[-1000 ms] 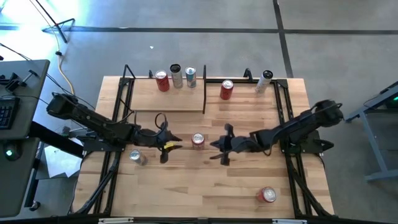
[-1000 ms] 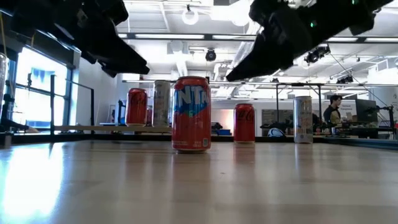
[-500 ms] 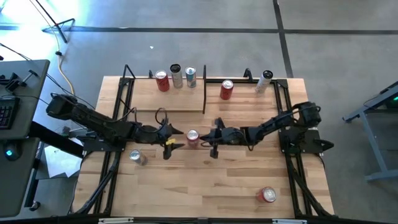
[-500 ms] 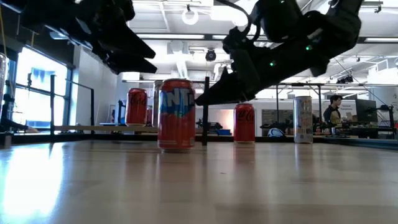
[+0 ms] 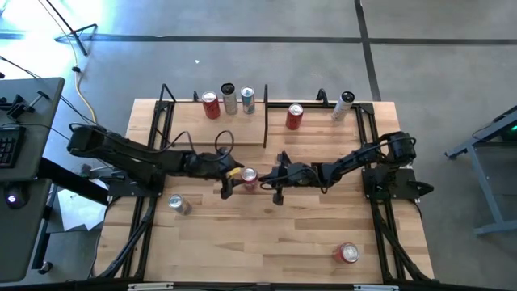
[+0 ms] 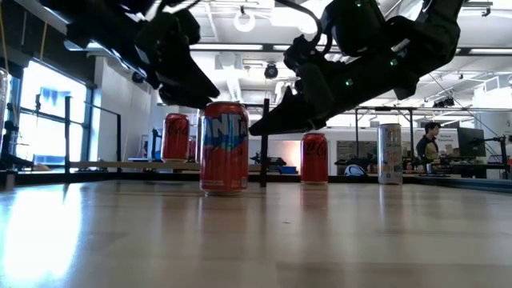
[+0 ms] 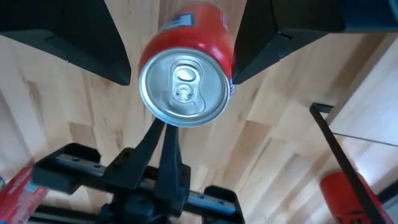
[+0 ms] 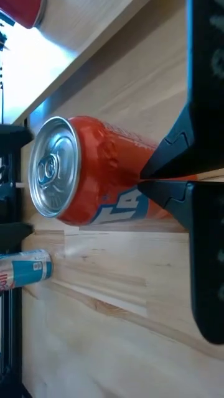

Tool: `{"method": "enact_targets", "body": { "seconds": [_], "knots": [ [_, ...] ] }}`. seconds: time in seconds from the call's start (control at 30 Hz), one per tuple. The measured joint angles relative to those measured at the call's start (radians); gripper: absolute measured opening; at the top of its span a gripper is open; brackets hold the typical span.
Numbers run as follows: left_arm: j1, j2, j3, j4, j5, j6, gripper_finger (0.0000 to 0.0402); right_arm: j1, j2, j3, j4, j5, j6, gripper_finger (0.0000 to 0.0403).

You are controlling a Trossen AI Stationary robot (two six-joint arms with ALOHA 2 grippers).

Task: Place canned beverage on shelf
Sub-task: Put the left red soda can on the shelf

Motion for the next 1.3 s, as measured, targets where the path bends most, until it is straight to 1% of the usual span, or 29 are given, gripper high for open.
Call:
{"method": "enact_targets", "body": {
  "seconds": [0.07, 0.17, 0.37, 0.6, 0.87, 1.0, 1.13, 1.3],
  "knots": [
    [0.008, 0.029, 0.016, -0.001, 0.025, 0.005, 0.0271, 0.000, 0.000, 0.000, -0.001, 0.000, -0.011, 0.0000],
    [0.014, 0.070, 0.043, 0.002, 0.036, 0.019, 0.0271, 0.000, 0.000, 0.000, -0.002, -0.003, -0.012, 0.0000],
    [0.015, 0.134, 0.084, 0.026, 0.023, 0.050, 0.0272, 0.002, 0.000, 0.000, -0.002, -0.010, -0.018, 0.0000],
    [0.020, 0.170, 0.088, 0.048, 0.008, 0.063, 0.0270, 0.001, 0.000, 0.000, 0.000, -0.017, -0.019, 0.0000],
    [0.017, 0.170, 0.089, 0.033, 0.010, 0.064, 0.0239, 0.001, 0.000, 0.000, 0.001, -0.018, -0.019, 0.0000],
    [0.017, 0.163, 0.088, 0.029, 0.002, 0.062, 0.0235, 0.001, 0.000, 0.000, 0.001, -0.019, -0.019, 0.0000],
    [0.015, 0.117, 0.084, -0.014, 0.005, 0.059, 0.0234, -0.002, 0.000, 0.002, 0.004, -0.009, -0.019, 0.0000],
    [0.017, 0.017, 0.080, -0.135, -0.004, 0.029, 0.0234, -0.001, 0.000, 0.002, 0.003, -0.011, -0.019, 0.0000]
  ]
}}
